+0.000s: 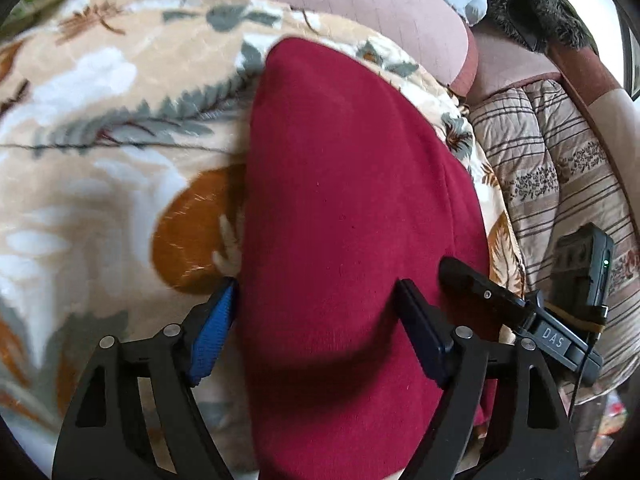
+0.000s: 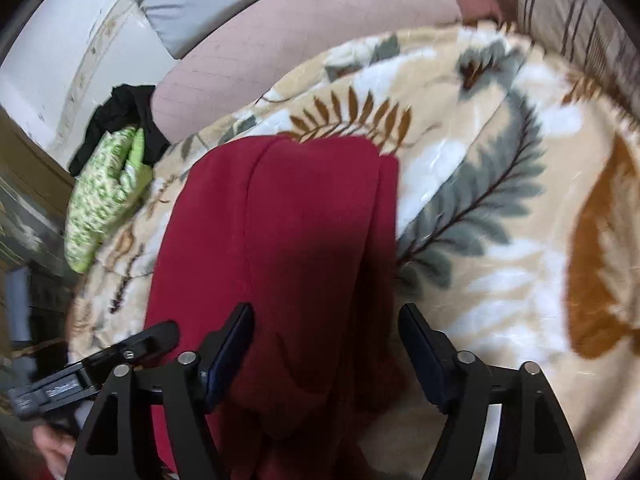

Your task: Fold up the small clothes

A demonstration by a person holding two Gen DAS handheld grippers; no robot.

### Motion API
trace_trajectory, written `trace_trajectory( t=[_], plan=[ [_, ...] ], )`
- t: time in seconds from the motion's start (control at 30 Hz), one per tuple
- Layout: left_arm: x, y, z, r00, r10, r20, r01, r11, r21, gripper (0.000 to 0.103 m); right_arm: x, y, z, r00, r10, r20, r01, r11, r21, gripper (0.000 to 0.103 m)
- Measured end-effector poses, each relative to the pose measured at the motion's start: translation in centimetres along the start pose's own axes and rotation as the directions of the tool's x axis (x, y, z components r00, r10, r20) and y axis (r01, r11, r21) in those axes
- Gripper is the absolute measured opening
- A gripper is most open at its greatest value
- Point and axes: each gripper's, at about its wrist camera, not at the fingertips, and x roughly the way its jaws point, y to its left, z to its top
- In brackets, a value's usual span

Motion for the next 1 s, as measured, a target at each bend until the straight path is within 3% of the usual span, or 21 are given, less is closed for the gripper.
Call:
trace_trajectory(
  t=[0.07, 0.13, 0.17, 0.23, 0.33, 0.57, 0.7, 0.77, 0.83, 0.9, 1.0],
  plan=[
    [0.5, -0.2, 0.0, 1.000, -0.012, 0.012, 0.012, 1.000, 0.002, 0.083, 0.8, -0.2, 0.1, 0.998, 0.056, 0.005, -0.056, 0.998, 0.010, 0.076],
    [0.5, -0.8, 0.0, 1.000, 0.003, 0.026, -0.004, 1.000, 0.029, 0.081, 1.0, 0.4, 0.1, 0.998, 0.062, 0.011, -0.062, 0.998, -0.011, 0.075],
    [0.4, -0.9, -0.1, 0.999, 0.010, 0.031, -0.011, 0.999, 0.036, 0.079, 1.0, 0.9, 0.1, 0.998, 0.064, 0.008, -0.064, 0.998, -0.026, 0.070],
    [-0.4, -1.0, -0.2, 0.999, 0.010, 0.051, -0.013, 0.999, 0.049, 0.063, 0.3, 1.8, 0.1, 0.999, 0.034, 0.020, -0.033, 0.998, -0.054, 0.056],
    [-2.8, -1.1, -1.0, 0.998, -0.003, 0.067, -0.002, 0.997, 0.081, 0.058, -1.7, 3.8, -0.2, 0.998, 0.046, 0.039, -0.041, 0.994, -0.106, 0.044],
    [-10.6, 1.0, -6.6, 0.992, 0.074, 0.101, -0.080, 0.995, 0.059, 0.058, -3.9, 9.5, -4.1, 0.992, 0.125, -0.030, -0.128, 0.978, -0.165, 0.043],
    [-12.0, 3.2, -10.6, 0.985, 0.155, 0.078, -0.156, 0.988, 0.008, 0.059, -2.5, 11.9, -7.7, 0.984, 0.143, -0.108, -0.162, 0.968, -0.192, 0.044],
    [-11.3, 4.6, -11.7, 0.981, 0.190, 0.027, -0.190, 0.982, -0.018, 0.062, -0.9, 12.3, -9.4, 0.982, 0.092, -0.166, -0.125, 0.972, -0.199, 0.050],
    [-12.1, 5.6, -12.2, 0.987, 0.157, 0.038, -0.155, 0.987, -0.051, 0.065, -0.6, 12.5, -10.3, 0.984, 0.019, -0.177, -0.058, 0.974, -0.219, 0.055],
    [-13.5, 5.3, -12.3, 0.981, 0.179, 0.070, -0.176, 0.983, -0.053, 0.065, -2.1, 12.7, -10.5, 0.990, 0.008, -0.142, -0.040, 0.973, -0.225, 0.055],
    [-15.5, 4.6, -11.7, 0.958, 0.243, 0.150, -0.240, 0.970, -0.036, 0.065, -5.5, 14.2, -10.4, 0.998, -0.028, -0.057, 0.010, 0.954, -0.299, 0.055]
  ],
)
